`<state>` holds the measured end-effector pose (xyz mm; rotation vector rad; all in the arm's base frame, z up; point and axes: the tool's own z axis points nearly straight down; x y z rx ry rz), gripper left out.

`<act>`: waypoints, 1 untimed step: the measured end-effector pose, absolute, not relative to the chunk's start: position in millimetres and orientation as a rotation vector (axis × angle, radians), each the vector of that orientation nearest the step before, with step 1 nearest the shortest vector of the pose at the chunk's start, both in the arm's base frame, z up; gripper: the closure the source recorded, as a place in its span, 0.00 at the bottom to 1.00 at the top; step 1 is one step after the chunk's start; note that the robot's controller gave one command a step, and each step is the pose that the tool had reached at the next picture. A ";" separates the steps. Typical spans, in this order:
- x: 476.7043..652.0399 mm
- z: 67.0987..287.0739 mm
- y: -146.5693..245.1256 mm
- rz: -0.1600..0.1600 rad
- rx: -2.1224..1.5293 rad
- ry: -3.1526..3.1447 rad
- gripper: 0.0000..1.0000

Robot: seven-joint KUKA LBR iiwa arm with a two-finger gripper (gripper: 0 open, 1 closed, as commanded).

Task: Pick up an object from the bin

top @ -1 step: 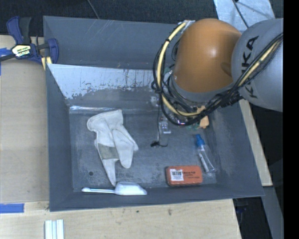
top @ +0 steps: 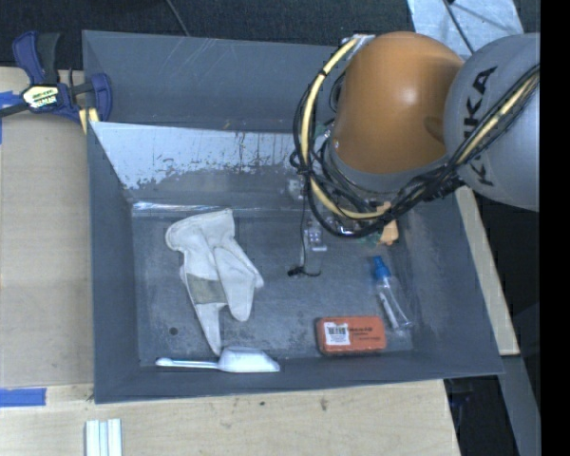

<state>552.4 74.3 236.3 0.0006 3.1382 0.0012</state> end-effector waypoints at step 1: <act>559.6 169.1 96.3 0.000 -0.221 3.128 0.00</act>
Offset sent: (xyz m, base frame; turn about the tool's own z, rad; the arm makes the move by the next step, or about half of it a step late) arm 0.0250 0.0680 -0.0763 -0.6784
